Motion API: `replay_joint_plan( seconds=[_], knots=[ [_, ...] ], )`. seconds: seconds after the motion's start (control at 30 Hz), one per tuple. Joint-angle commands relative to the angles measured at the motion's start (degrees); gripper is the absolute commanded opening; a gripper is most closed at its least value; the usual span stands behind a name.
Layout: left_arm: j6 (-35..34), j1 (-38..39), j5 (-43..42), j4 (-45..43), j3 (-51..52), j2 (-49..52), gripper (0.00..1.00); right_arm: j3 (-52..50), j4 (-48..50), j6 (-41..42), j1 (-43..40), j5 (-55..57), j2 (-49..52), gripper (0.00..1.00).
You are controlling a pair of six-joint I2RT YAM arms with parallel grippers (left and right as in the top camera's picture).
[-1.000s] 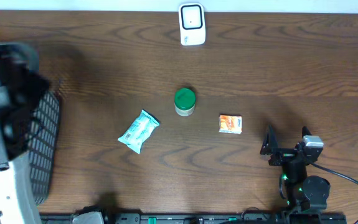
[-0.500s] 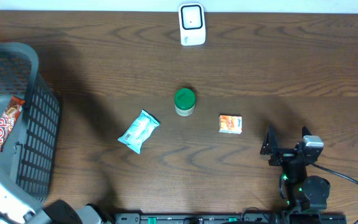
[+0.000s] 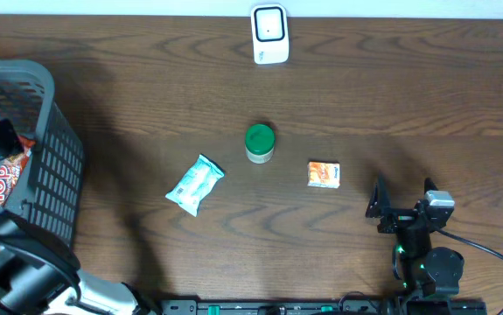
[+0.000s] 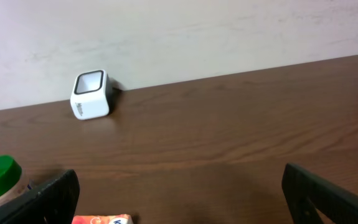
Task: Scan the item barcode
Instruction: 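Reach into the basket and grasp the red chocolate bar with the left gripper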
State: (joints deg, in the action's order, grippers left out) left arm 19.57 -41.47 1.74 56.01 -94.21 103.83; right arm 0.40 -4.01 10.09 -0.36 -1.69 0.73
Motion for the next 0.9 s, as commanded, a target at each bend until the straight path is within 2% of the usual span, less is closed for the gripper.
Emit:
replay_joint_plan(
  seconds=[0.0, 0.27, 0.47, 0.73, 0.8, 0.87],
  knots=[
    [6.34, -0.09, 4.00, -1.55, 0.35, 5.11, 1.00, -0.07, -0.17, 0.37, 0.57, 0.09, -0.09, 0.99],
    [7.30, -0.15, 6.08, -9.22, 0.35, 13.84, 1.00, -0.07, -0.17, 0.37, 0.57, 0.09, -0.09, 0.99],
    [8.76, -1.01, 6.45, -13.27, 0.35, 16.83, 1.00, -0.07, -0.17, 0.37, 0.57, 0.09, -0.09, 0.99],
    [8.70, -2.36, 3.89, -14.97, 0.37, 19.12, 0.98, -0.07, -0.17, 0.37, 0.57, 0.09, -0.09, 0.99],
    [8.66, -2.49, 2.67, -14.84, 0.37, 19.78, 0.93, -0.07, -0.17, 0.37, 0.57, 0.09, -0.09, 0.99],
    [8.63, -2.49, 2.10, -14.51, 0.37, 20.55, 0.92, -0.07, -0.17, 0.37, 0.57, 0.09, -0.09, 0.99]
  ],
)
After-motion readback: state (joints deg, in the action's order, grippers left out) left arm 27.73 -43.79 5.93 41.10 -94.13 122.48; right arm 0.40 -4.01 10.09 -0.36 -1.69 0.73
